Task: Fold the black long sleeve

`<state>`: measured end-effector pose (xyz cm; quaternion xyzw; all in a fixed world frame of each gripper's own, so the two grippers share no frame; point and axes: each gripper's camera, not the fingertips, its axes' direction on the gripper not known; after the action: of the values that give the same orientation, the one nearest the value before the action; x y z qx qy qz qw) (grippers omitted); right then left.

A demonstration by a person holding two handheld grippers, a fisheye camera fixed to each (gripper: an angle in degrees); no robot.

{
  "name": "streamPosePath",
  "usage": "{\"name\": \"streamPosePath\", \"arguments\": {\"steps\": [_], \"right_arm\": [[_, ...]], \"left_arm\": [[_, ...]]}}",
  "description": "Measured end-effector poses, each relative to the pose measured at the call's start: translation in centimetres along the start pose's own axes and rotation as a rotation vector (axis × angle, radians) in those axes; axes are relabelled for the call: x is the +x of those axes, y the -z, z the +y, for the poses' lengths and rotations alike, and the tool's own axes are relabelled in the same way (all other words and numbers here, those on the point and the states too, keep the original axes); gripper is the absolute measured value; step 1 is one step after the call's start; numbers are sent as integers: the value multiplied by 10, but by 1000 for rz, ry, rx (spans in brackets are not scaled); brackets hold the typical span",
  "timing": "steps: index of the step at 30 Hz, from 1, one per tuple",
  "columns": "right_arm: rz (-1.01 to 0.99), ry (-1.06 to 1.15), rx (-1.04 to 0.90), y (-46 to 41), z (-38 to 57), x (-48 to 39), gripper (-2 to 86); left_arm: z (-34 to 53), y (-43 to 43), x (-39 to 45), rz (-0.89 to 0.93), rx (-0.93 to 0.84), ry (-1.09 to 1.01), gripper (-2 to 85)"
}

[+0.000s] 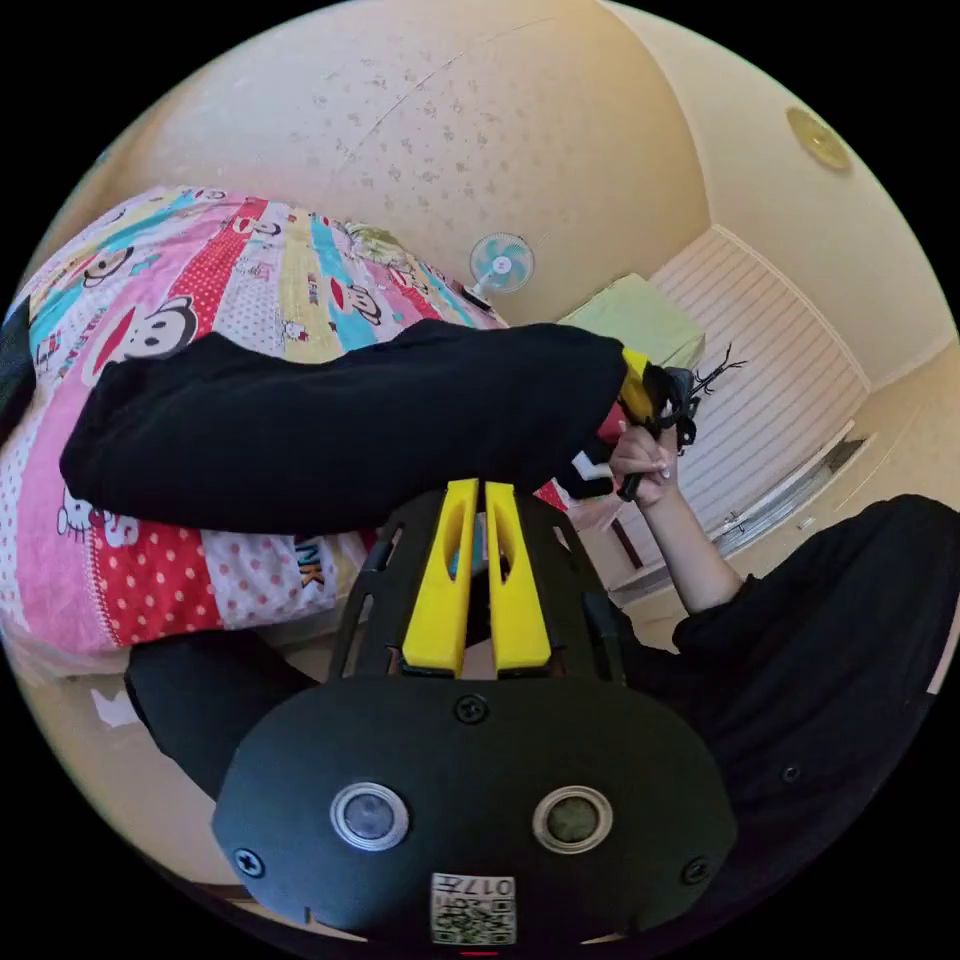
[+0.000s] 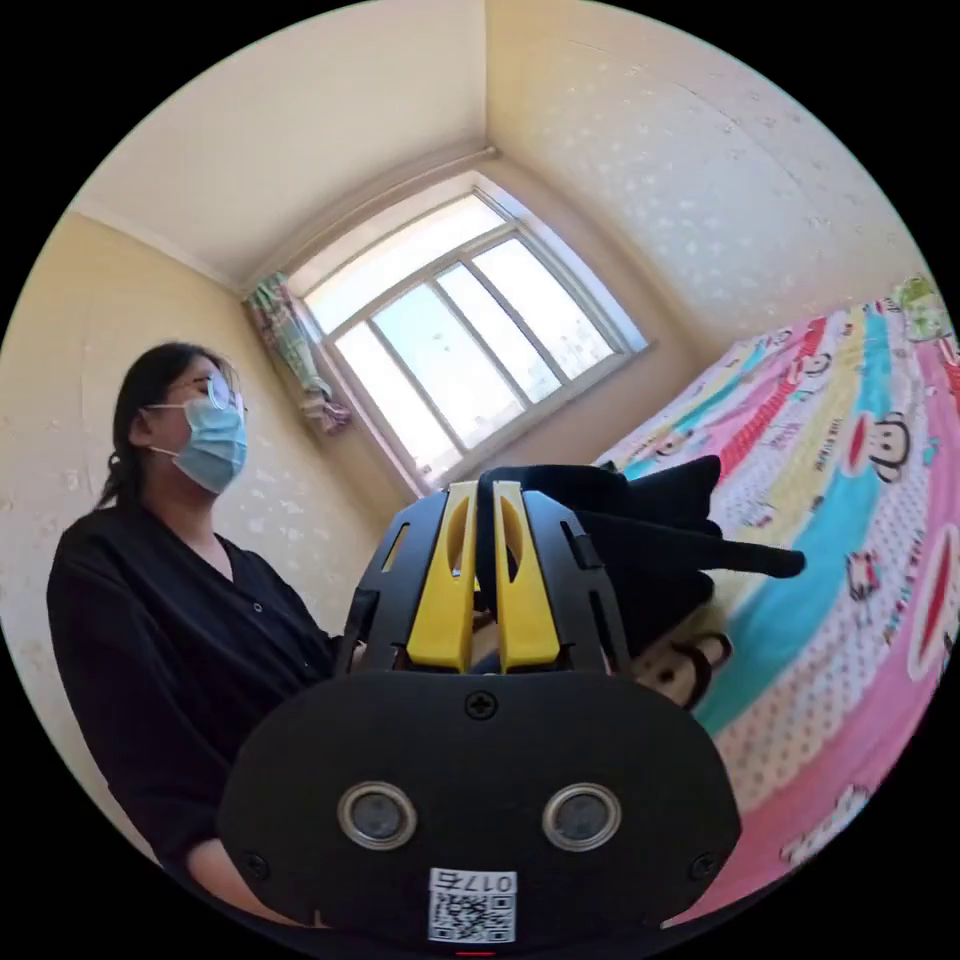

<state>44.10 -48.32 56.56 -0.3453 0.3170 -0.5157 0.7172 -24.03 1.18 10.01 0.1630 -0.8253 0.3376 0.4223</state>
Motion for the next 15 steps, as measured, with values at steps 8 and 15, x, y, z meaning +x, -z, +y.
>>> {"name": "streamPosePath", "arguments": {"steps": [8, 15], "right_arm": [[560, -428, -86, 65, 127, 28, 34], [490, -212, -199, -58, 29, 81, 125]], "left_arm": [[45, 11, -24, 94, -31, 292, 100], [6, 53, 6, -39, 52, 269, 101]]}}
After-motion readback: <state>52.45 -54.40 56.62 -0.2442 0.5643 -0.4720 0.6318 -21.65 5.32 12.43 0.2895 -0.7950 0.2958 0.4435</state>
